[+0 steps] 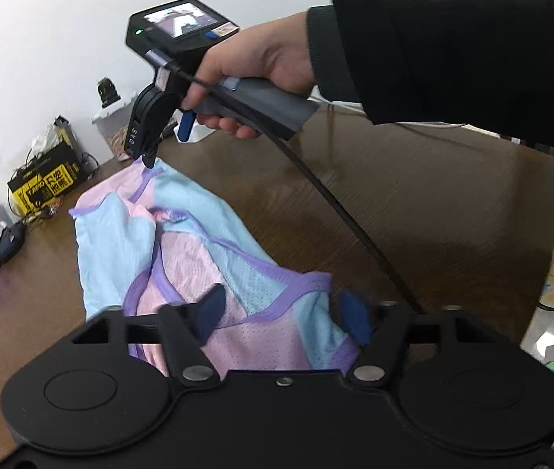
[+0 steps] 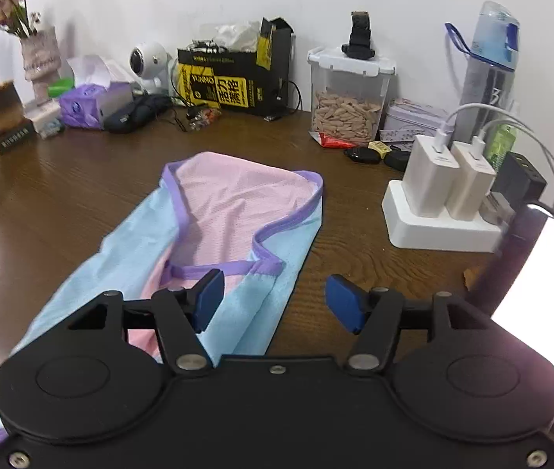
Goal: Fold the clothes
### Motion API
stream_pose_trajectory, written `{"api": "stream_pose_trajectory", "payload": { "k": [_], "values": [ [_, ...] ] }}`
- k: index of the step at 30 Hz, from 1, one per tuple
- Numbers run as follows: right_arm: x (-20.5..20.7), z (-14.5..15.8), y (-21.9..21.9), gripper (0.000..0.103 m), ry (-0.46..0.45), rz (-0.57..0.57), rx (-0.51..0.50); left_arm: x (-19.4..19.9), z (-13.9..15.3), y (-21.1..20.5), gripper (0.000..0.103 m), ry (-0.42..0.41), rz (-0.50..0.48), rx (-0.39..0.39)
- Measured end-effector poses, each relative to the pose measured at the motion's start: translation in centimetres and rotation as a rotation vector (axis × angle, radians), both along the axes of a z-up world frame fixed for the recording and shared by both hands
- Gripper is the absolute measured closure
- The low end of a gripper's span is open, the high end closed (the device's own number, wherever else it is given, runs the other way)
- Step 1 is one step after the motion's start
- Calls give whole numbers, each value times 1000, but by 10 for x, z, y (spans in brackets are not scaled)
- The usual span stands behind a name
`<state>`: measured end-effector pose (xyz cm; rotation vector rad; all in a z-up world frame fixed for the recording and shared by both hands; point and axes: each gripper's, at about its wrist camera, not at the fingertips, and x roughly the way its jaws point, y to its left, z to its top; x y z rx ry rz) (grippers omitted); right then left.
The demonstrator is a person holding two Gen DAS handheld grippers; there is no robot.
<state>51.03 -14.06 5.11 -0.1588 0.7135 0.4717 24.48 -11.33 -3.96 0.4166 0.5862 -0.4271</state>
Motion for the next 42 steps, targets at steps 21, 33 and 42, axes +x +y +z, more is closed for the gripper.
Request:
{"api": "stream_pose_trajectory", "payload": {
  "k": [21,33,42],
  "values": [
    [30,9,27,95,107,-69,235,-30,38,78,99,-117,300,-466],
    [42,-13,123,79,135,-37,-3,-52,29,90,98,-33,333,-500],
    [-49,55,75,32,-113,210,17,-67,45,90,73,-128,115,-458]
  ]
}}
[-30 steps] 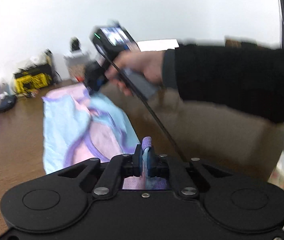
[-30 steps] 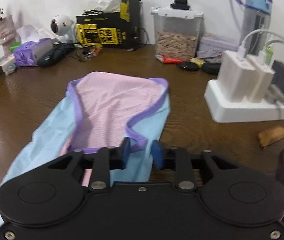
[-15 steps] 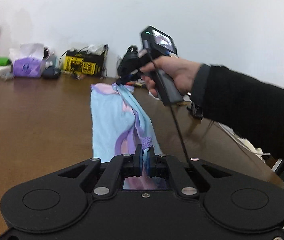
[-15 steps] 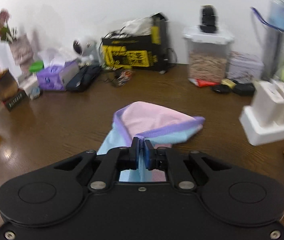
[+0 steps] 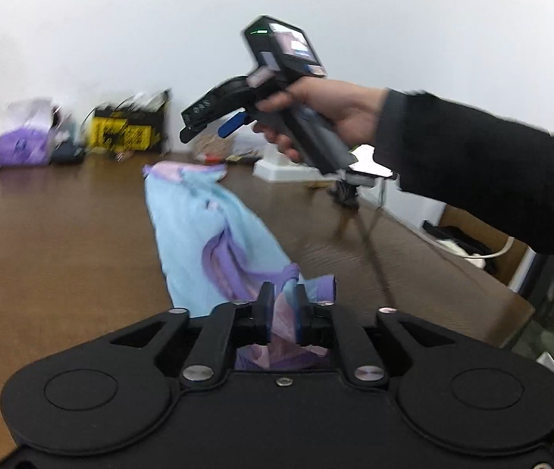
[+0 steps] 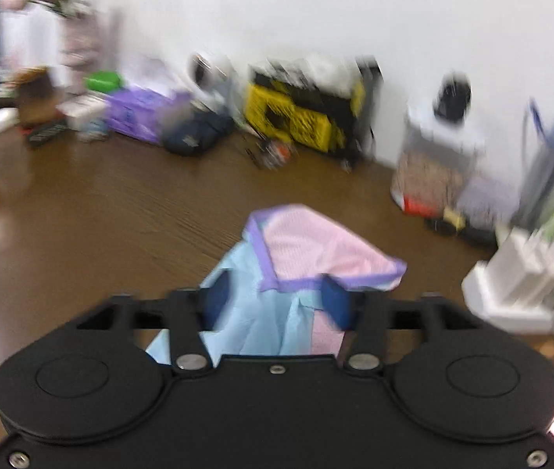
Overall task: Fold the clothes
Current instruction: 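Grasp the folded garment's end with the left gripper while the right gripper grasps it too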
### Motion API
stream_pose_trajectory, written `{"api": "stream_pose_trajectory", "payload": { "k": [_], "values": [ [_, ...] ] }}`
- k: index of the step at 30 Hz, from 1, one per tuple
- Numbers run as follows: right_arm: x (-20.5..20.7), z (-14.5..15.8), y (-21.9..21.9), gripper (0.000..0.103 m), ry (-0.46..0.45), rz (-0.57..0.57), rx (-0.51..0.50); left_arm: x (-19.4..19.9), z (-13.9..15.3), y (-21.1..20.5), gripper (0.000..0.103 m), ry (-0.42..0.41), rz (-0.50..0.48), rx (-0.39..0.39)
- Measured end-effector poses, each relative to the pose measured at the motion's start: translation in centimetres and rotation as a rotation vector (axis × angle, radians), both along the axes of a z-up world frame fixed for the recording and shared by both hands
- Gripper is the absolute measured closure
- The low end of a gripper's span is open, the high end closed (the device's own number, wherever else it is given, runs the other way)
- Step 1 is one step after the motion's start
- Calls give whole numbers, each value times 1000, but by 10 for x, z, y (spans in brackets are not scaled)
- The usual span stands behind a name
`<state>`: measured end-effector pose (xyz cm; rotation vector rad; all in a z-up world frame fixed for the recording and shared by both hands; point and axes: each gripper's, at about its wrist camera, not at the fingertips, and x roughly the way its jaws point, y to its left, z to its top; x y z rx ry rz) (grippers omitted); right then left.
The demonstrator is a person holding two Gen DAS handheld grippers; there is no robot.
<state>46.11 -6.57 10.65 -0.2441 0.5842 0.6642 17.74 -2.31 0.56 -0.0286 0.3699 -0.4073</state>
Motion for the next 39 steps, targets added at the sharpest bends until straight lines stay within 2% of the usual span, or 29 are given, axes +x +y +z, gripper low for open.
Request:
{"api": "stream_pose_trajectory", "payload": {
  "k": [3,6,10,13,17,20,22,23,24,25,26,29,32,36,39],
  "values": [
    [-41,16,-39,32,-44,108,40,-11,6,14,45,-99,-94,120],
    [-88,13,-75,32,-87,213,46,-18,5,25,42,-150,-193,236],
    [-165,-14,-110,32,-122,431,39,-15,-5,35,41,-132,-286,375],
    [-210,-38,-108,32,-154,514,-37,-3,-21,27,41,-125,-424,491],
    [-231,-59,-97,33,-167,566,-65,13,-35,19,41,-105,-491,534],
    [-227,-67,-92,33,-155,564,-64,25,-42,14,40,-112,-518,536],
    [-219,-75,-87,41,-146,551,-84,33,-41,15,41,-97,-517,525],
    [-214,-79,-84,57,-128,548,-87,37,-40,15,49,-80,-517,512],
    [-212,-80,-83,71,-120,548,-80,42,-40,17,69,-54,-530,491],
    [-208,-82,-83,79,-104,546,-57,48,-40,18,78,-30,-532,477],
    [-205,-84,-83,92,-95,542,-47,49,-40,18,86,-23,-524,476],
    [-204,-86,-85,92,-73,545,-27,43,-34,19,91,0,-523,463],
    [-218,-82,-90,92,-24,600,15,23,-25,22,91,39,-612,421],
    [-242,-72,-106,92,122,729,119,-5,-3,29,91,89,-796,342],
    [-241,-63,-118,92,202,773,189,9,10,32,91,69,-821,306]
  ]
}}
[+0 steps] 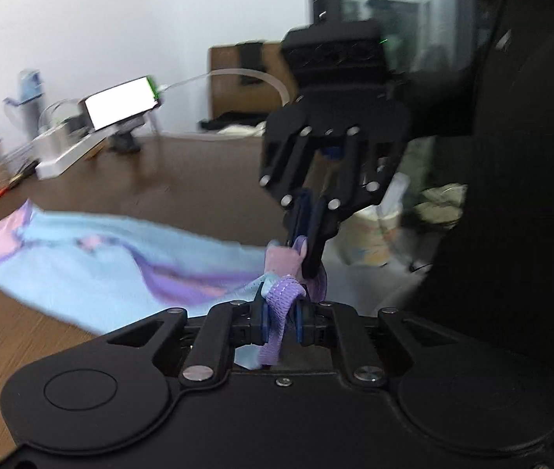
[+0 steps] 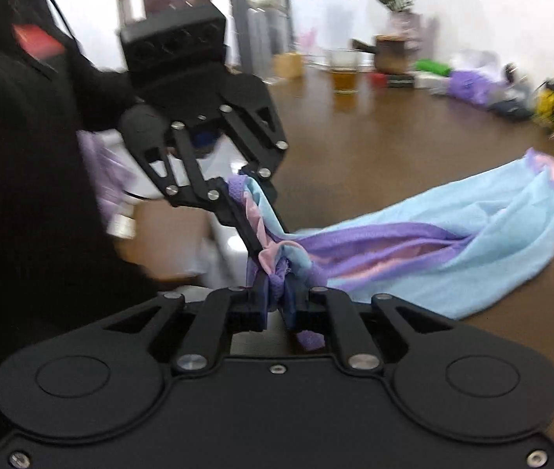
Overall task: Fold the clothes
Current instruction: 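Grasp the folded garment's end with the left gripper while the right gripper grasps it too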
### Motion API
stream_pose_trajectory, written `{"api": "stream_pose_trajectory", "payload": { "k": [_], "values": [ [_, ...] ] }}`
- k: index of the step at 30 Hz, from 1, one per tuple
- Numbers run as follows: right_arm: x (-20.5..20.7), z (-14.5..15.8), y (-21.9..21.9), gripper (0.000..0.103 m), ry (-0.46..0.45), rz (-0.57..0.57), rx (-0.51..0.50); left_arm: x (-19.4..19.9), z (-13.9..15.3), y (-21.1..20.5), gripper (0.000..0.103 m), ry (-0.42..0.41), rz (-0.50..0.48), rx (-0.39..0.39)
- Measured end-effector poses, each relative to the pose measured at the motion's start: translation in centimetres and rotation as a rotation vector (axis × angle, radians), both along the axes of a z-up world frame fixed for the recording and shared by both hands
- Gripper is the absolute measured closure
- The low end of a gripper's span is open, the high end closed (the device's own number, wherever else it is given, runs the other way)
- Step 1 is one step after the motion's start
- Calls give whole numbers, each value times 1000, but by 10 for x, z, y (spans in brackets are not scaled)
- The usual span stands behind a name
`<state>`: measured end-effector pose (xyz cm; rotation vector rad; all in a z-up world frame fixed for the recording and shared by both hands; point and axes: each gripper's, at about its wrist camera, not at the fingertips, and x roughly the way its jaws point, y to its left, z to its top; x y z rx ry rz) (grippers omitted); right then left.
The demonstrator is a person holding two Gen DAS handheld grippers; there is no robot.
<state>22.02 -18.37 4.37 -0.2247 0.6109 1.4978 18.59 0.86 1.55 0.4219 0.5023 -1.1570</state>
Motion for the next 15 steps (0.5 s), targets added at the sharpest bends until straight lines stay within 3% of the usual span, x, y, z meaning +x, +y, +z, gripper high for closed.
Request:
{"api": "stream_pose_trajectory", "payload": {
  "k": [6,10,11,13,14,15],
  "values": [
    [60,2,-7,91,131,-55,13,69,-3,8,91,48,49,-38],
    [93,-5,1,87,100,-134,-23,114,-21,6,90,89,151,-11],
    [101,-7,4,80,82,-156,-31,119,-23,5,87,90,168,-5],
    [113,-11,6,71,53,-220,-36,133,-29,1,65,75,243,41],
    [117,-12,5,63,47,-238,-37,133,-30,1,47,48,263,43],
    [120,-13,5,54,30,-258,-40,132,-30,2,40,16,269,34]
  ]
}}
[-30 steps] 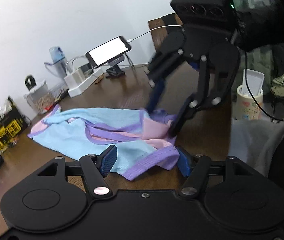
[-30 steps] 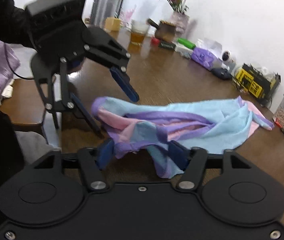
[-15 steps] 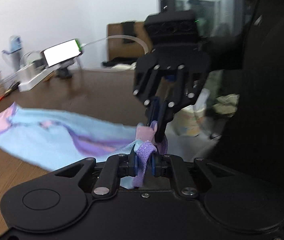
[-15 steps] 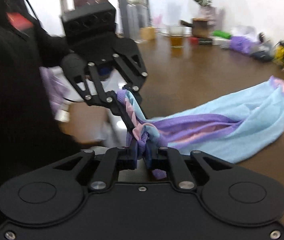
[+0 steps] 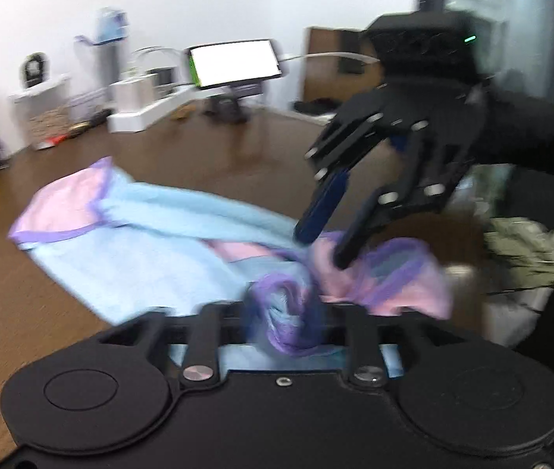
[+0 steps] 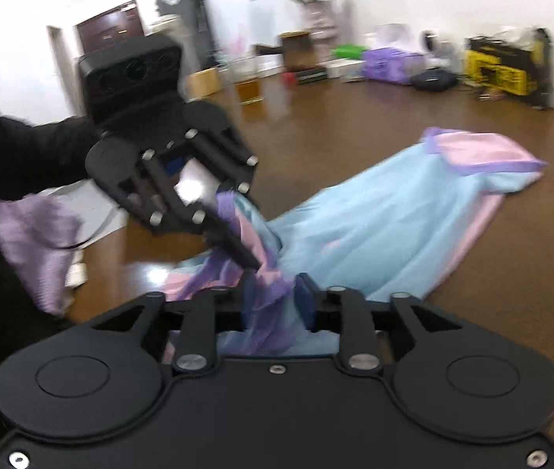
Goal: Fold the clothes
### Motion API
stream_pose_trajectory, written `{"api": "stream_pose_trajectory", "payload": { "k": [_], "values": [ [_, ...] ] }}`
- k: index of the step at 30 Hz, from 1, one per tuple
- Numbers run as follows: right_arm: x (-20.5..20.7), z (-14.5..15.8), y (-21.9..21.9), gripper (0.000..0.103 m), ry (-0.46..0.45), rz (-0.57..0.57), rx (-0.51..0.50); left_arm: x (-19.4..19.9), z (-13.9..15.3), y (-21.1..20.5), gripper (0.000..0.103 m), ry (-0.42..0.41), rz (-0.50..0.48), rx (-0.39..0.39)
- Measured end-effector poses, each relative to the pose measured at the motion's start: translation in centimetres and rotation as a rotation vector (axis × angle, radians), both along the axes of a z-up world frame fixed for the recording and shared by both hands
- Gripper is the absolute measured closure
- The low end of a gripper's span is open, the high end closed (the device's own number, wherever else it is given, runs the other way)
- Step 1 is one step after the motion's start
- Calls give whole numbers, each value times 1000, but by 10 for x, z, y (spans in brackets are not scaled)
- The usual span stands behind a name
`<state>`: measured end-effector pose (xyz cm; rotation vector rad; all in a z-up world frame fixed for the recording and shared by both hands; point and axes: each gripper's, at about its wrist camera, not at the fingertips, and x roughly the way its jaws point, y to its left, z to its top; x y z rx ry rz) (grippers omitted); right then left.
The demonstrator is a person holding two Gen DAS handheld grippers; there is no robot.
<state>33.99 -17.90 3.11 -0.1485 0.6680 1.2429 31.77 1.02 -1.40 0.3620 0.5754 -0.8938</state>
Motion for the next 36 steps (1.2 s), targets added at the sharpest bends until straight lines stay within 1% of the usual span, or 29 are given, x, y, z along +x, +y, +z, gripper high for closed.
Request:
{"api": "stream_pose_trajectory", "payload": {
  "k": [1,2,3,5,6,7,8,9,10,11,12,14,16,17,18,19,21,22,25,28,29,30,31,32,33,34,35,36],
  "values": [
    [0,0,0,47,-15,-12,-4,-3,2,2,39,-31,2,-9],
    [0,0,0,36,-52,-39,-8,-5,3,2,38,-49,5,-13],
    [-2,1,1,34,-84,-62,-3,-7,6,4,37,-82,28,-19],
    [-6,4,-4,34,-133,-100,11,-11,12,5,35,-126,68,-18],
    [-10,7,-8,34,-164,-125,15,-15,17,6,35,-161,95,-12],
    [-14,10,-11,34,-199,-148,15,-24,23,6,35,-195,92,-7],
    [-17,13,-12,34,-219,-159,14,-34,29,8,34,-223,63,-6],
    [-24,18,-13,34,-258,-166,15,-44,32,9,31,-247,33,-6],
    [-37,26,-14,34,-313,-151,20,-53,34,9,28,-267,11,-5],
    [-46,29,-15,34,-347,-135,18,-65,37,9,25,-294,-20,3],
    [-57,32,-14,34,-387,-112,6,-80,39,11,24,-314,-58,17],
    [-83,37,-13,34,-466,-53,-25,-99,36,12,24,-315,-109,36],
    [-112,34,-7,34,-492,27,-48,-113,27,8,24,-287,-155,51],
    [-122,30,-4,35,-492,62,-58,-117,22,5,24,-276,-169,55],
    [-125,29,-4,36,-492,69,-61,-120,14,0,24,-269,-180,60],
    [-132,23,0,36,-488,105,-80,-122,8,-4,24,-266,-187,70],
    [-141,8,7,36,-475,141,-129,-124,-1,-8,24,-274,-193,91],
    [-143,5,8,36,-471,143,-138,-124,-5,-8,24,-278,-196,102],
    [-133,-11,14,36,-419,114,-176,-115,-15,-13,24,-276,-198,137],
    [-112,-20,13,37,-341,69,-142,-101,-19,-18,24,-260,-205,148],
    [-112,-21,11,43,-337,64,-139,-98,-19,-19,24,-250,-209,149],
    [-104,-23,11,56,-313,53,-125,-93,-19,-19,24,-238,-213,151],
    [-94,-25,10,60,-283,40,-108,-90,-19,-20,24,-229,-214,152],
    [-89,-26,7,67,-259,31,-90,-86,-19,-20,24,-222,-214,157],
    [-83,-26,5,77,-243,23,-78,-81,-19,-19,24,-220,-217,163],
    [-78,-26,5,83,-227,14,-67,-79,-18,-19,25,-230,-218,170],
    [-72,-25,3,86,-197,9,-52,-79,-18,-19,37,-247,-217,177],
    [-68,-26,2,87,-170,13,-38,-78,-18,-19,62,-254,-208,183]
  ]
}}
